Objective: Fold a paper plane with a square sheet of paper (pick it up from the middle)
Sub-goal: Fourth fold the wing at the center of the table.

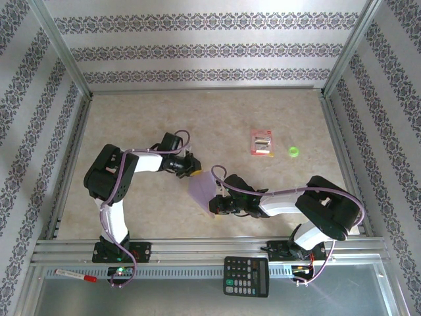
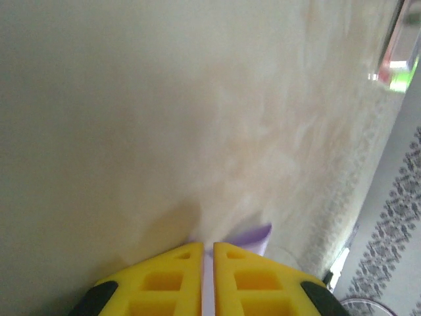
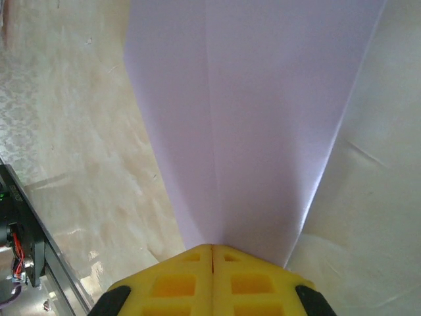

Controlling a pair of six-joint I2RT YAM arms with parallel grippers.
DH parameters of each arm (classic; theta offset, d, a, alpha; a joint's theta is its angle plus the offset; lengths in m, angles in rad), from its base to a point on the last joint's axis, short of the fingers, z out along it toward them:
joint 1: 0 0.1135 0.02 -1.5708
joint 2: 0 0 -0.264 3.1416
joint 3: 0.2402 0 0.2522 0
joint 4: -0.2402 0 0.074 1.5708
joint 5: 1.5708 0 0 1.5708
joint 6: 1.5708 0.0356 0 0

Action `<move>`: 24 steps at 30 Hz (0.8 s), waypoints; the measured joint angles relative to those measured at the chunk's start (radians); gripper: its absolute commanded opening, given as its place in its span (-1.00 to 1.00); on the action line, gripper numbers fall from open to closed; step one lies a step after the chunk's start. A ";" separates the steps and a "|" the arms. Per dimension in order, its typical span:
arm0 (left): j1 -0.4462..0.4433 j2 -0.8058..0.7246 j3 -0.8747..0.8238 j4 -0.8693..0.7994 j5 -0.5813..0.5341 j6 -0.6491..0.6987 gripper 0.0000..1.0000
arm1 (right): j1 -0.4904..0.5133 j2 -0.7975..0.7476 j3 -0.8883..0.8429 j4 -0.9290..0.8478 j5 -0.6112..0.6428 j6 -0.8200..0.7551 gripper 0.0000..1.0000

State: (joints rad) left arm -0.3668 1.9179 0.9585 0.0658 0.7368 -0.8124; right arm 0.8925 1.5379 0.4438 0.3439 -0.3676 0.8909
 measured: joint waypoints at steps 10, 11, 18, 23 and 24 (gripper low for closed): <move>0.015 -0.176 -0.087 0.035 -0.068 -0.022 -0.63 | -0.002 -0.053 -0.001 -0.087 -0.017 -0.036 -0.79; -0.007 -0.224 -0.118 0.039 -0.066 -0.029 -0.63 | -0.008 -0.072 -0.001 -0.113 -0.025 -0.046 -0.74; -0.191 -0.282 -0.177 0.070 -0.048 -0.036 -0.65 | -0.110 -0.313 -0.034 -0.177 -0.044 -0.076 -0.45; -0.186 -0.159 -0.177 0.080 -0.051 -0.032 -0.66 | -0.100 -0.341 -0.049 -0.200 0.034 -0.051 -0.33; -0.183 -0.147 -0.177 0.079 -0.053 -0.032 -0.66 | -0.083 -0.325 -0.049 -0.199 0.047 -0.050 -0.31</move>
State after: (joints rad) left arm -0.5499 1.7710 0.7818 0.1452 0.6838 -0.8444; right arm 0.8093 1.2133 0.3950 0.1452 -0.3210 0.8406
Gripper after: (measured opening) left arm 0.171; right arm 0.331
